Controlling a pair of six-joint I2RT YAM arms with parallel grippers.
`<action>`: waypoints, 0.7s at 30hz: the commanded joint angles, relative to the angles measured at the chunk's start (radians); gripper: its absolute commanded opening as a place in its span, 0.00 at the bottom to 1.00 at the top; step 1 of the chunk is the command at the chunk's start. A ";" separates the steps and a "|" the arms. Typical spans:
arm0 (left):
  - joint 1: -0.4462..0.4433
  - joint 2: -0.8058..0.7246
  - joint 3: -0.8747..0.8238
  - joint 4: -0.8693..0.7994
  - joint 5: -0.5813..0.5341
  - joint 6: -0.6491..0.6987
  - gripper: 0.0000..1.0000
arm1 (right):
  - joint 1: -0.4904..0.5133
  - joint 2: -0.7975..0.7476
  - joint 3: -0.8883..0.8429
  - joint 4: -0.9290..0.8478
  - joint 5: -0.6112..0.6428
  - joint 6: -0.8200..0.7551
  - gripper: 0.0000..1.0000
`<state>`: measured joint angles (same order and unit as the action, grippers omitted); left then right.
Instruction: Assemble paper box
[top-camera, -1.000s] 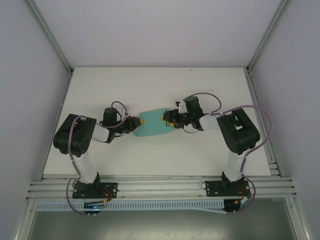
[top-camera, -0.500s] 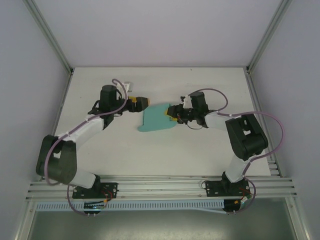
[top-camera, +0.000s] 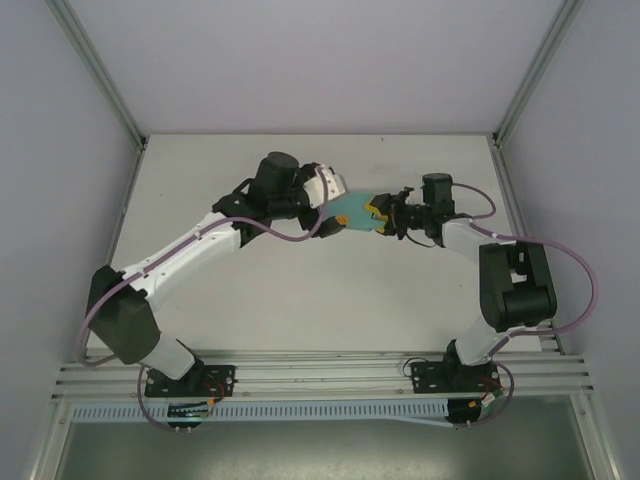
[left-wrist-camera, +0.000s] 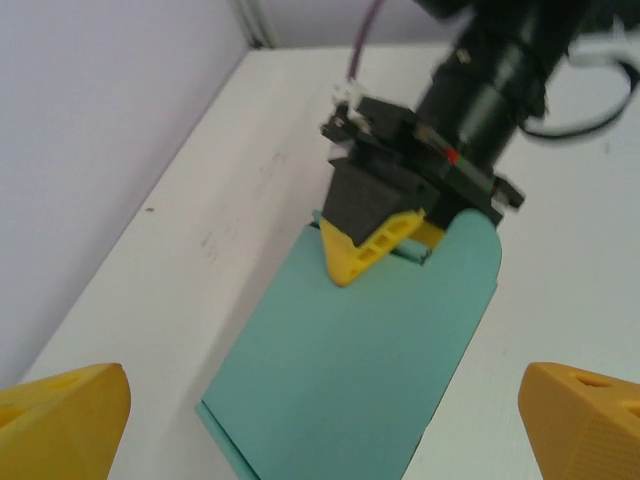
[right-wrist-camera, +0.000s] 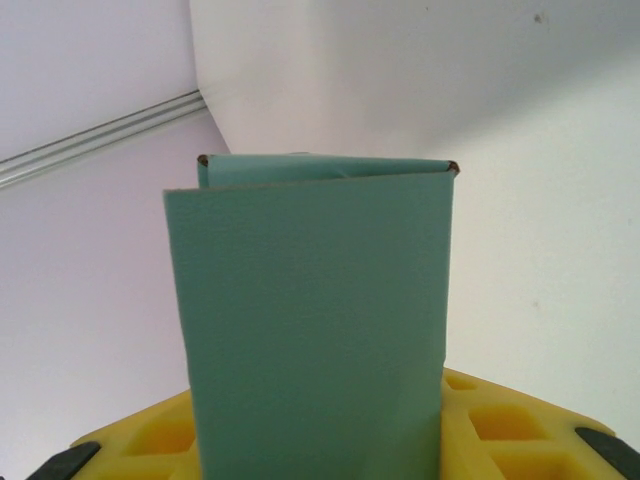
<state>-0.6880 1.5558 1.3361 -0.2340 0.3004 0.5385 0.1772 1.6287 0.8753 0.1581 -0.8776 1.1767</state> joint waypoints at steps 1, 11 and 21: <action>-0.001 0.026 0.080 -0.150 -0.003 0.280 0.99 | -0.027 -0.037 0.047 -0.094 -0.078 0.081 0.31; -0.005 0.018 -0.075 -0.057 -0.048 0.552 0.98 | -0.048 -0.066 0.058 -0.143 -0.075 0.113 0.31; -0.005 0.069 -0.252 0.454 -0.163 0.542 0.99 | -0.040 -0.107 0.039 -0.164 -0.092 0.135 0.31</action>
<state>-0.6895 1.6035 1.0813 0.0410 0.1696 1.0481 0.1310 1.5536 0.9119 0.0082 -0.9276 1.2873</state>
